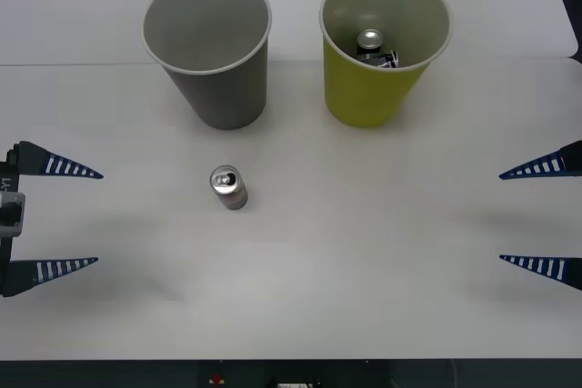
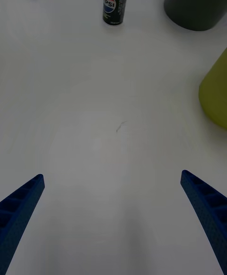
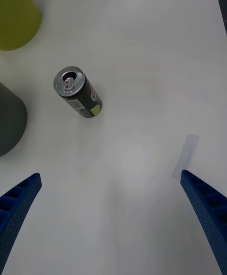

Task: Put the can into the green bin and the plastic bottle into the gray bin

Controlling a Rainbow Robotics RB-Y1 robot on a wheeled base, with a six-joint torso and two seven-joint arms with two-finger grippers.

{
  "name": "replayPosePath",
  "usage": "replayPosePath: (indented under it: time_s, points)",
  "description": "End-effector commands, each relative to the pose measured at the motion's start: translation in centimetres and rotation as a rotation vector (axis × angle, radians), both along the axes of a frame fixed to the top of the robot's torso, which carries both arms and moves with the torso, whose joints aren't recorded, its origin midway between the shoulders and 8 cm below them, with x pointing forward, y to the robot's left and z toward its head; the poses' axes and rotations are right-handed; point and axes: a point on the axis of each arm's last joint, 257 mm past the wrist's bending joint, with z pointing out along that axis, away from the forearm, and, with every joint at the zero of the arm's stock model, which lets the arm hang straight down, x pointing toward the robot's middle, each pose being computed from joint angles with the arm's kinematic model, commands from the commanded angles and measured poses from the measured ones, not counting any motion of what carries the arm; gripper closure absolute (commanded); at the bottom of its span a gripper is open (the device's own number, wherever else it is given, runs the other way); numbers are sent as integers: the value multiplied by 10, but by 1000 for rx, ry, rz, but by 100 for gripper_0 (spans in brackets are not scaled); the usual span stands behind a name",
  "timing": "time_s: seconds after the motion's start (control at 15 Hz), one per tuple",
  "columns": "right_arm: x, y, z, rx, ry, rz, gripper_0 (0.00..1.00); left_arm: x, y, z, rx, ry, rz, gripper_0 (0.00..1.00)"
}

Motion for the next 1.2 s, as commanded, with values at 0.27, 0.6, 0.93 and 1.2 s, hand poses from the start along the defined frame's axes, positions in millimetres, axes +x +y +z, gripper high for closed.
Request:
replayPosePath:
  time_s: [0.27, 0.6, 0.93, 1.2]
  points:
    - [0, 0, 0, 0, 0, 0, 0, 6, -3, 2, -55, -19, 31, 0]
    - [0, 0, 0, 0, 0, 0, 0, 14, 0, -16, -120, 17, 84, 0]
    - [0, 0, 0, 0, 0, 0, 0, 29, 0, -39, -243, 20, 82, 0]
    - [0, 0, 0, 0, 0, 0, 0, 41, 5, -50, -343, 25, 106, 0]
